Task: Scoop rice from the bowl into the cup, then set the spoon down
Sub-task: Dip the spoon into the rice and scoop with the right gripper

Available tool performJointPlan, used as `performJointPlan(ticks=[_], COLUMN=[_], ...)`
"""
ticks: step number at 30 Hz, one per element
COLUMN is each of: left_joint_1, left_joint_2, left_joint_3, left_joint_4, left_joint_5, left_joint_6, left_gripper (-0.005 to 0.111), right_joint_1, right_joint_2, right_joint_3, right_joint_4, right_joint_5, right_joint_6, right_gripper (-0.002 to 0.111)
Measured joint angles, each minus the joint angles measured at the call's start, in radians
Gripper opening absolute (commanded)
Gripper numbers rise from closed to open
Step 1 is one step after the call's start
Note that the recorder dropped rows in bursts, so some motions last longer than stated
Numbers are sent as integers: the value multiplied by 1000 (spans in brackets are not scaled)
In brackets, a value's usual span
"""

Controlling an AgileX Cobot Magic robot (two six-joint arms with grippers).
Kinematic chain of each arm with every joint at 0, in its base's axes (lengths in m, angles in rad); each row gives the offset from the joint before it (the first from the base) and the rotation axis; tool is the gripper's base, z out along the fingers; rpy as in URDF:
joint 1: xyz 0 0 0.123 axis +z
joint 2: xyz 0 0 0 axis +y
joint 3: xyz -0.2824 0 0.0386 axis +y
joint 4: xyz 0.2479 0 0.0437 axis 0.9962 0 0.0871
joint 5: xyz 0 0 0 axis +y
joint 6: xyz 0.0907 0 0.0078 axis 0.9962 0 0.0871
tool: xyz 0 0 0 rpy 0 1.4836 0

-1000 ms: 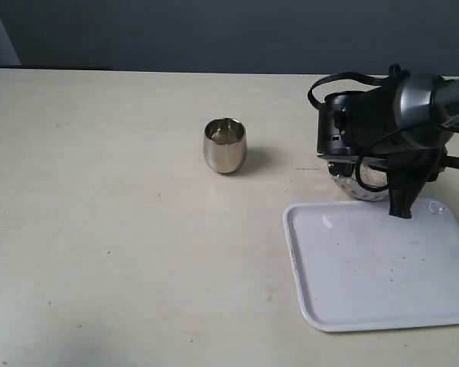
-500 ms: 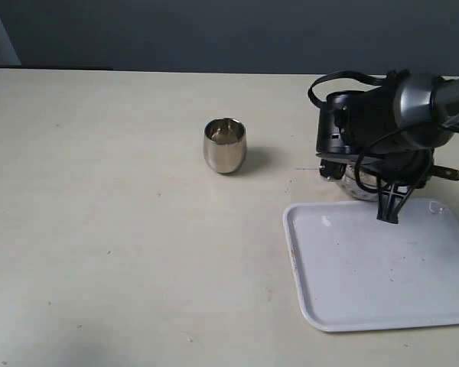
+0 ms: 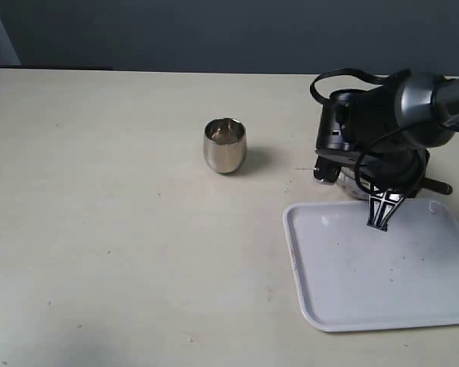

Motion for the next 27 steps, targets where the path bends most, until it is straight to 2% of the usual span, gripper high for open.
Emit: performJointPlan(ticks=[27], left_joint_1=[0], left_joint_2=[0], left_joint_3=[0], left_joint_4=[0], left_joint_5=[0], left_joint_6=[0], left_gripper=[0], right_joint_1=[0], right_joint_2=[-7], right_joint_3=[0], right_joint_4=[111], right_joint_5=[-29], right_joint_6=[48], right_gripper=[-1])
